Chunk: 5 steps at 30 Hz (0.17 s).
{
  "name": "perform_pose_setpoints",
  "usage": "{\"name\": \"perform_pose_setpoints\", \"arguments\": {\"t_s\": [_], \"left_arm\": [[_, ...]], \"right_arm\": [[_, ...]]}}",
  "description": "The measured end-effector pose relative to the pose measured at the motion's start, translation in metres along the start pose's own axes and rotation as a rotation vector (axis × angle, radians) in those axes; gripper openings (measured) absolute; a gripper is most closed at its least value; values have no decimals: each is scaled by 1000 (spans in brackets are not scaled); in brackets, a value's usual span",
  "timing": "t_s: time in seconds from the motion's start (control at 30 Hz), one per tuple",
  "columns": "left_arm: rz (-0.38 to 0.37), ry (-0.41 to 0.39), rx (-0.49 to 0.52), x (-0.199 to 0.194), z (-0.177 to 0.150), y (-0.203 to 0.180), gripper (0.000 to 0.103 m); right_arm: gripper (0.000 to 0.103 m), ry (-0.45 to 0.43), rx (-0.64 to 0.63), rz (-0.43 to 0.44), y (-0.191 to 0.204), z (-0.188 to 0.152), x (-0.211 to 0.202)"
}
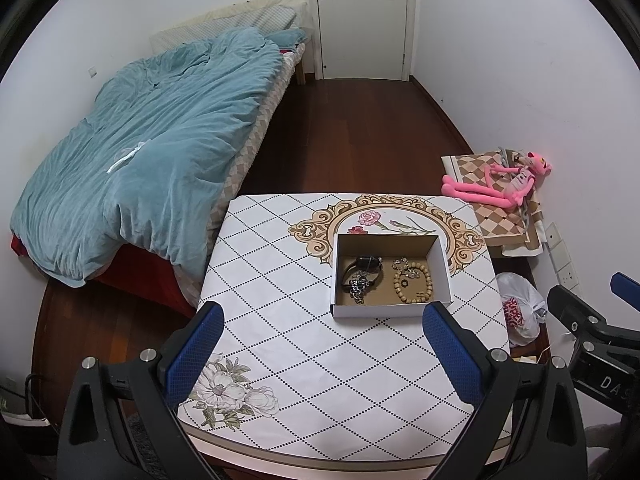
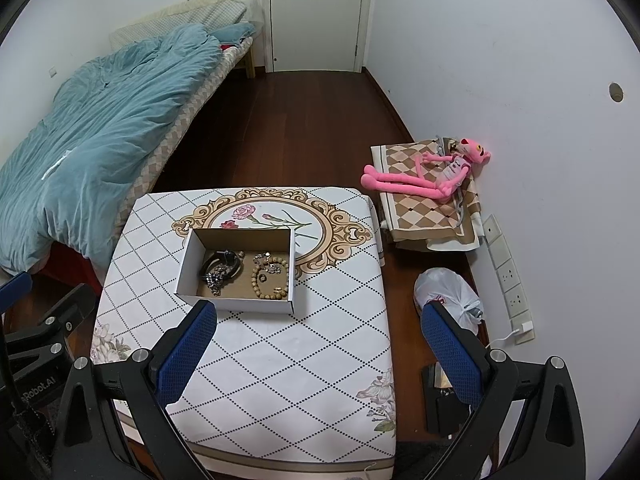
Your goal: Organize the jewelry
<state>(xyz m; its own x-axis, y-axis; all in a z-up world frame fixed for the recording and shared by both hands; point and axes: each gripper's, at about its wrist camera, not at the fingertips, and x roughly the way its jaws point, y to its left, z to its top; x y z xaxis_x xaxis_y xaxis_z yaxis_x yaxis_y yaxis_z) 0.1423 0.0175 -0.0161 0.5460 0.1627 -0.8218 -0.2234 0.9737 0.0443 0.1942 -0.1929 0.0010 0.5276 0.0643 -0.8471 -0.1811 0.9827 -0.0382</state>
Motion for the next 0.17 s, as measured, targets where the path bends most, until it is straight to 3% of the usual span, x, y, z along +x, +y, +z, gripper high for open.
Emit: {"name": "perform_pose_setpoints", "arguments": {"t_s": [0.17], "left_arm": [[-3, -7, -4, -1, 1, -1, 101]], "right_arm": [[103, 0, -1, 0, 0, 0, -1]]}}
